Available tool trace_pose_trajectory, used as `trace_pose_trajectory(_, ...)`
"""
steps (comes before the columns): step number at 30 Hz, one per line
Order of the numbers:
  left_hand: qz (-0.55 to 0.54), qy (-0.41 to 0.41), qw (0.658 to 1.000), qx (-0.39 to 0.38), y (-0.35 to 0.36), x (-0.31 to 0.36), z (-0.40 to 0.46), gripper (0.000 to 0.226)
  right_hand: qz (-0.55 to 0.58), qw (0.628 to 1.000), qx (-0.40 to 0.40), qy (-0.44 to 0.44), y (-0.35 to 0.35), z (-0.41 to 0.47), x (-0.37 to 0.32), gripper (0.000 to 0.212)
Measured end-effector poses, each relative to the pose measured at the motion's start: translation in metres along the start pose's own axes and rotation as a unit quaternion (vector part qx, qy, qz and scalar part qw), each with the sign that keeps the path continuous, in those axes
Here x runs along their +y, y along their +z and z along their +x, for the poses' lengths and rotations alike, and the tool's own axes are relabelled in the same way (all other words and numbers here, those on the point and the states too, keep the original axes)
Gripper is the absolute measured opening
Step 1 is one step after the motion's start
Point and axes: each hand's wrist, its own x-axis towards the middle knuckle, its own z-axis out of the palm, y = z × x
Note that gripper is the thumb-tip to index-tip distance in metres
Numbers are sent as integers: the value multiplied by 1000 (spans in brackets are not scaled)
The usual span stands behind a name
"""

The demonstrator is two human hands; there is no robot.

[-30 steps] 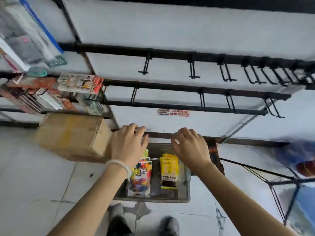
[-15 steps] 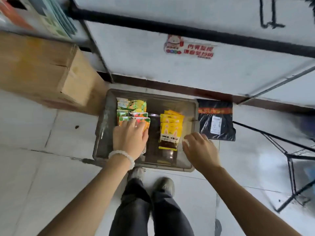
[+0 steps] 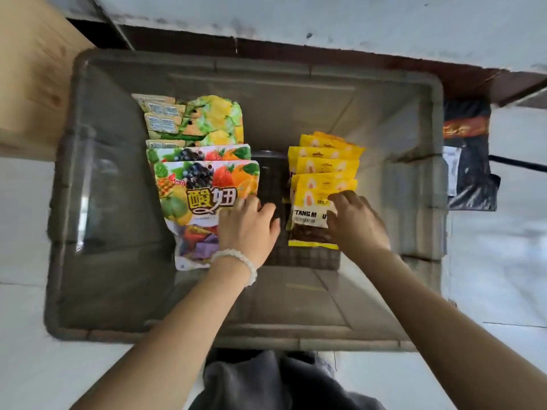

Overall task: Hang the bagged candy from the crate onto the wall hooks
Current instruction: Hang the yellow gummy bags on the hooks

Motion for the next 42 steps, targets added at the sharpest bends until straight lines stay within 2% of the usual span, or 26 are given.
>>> trace_pose_trajectory(6,-33,63,997,-7,55,20,58,34,23,999,-2,46,39,63,18,37)
trace_pose_trajectory(11,-16,57,997,-50,76,27,86,38,41,996,17,74,49,81,23,30)
trace_pose_trajectory(16,-31,40,997,-64,83,28,96,23,62,995,20,78,53,82,28,20)
trace_pose_trajectory(19,-57,43,996,-56,82,27,90,16,114,991,5,75,53,78,29,16)
trace_pose_trajectory(22,-100,90,990,-36,74,22,72,11,181,980,-18,78,44,62,26,13)
trace_pose_trajectory(24,-126,130,983,-26,61,23,54,7,180,979,-41,81,33,43,23,11)
trace_pose_trajectory(27,-127,156,979,-9,33,28,22,6,213,969,-81,89,9,9,12,7)
trace_pose_trajectory(32,-131,161,978,31,-53,38,-16,8,243,968,-42,47,-71,-44,-11,10)
trace_pose_trajectory(37,-131,171,975,62,-185,44,-36,11,258,966,-26,19,-196,-77,-47,11)
trace_pose_trajectory(40,-159,172,968,88,-270,48,-51,22,279,960,-16,3,-278,-102,-69,10)
trace_pose_trajectory(42,-156,191,964,105,-323,53,-57,16,282,959,2,-11,-328,-117,-78,8)
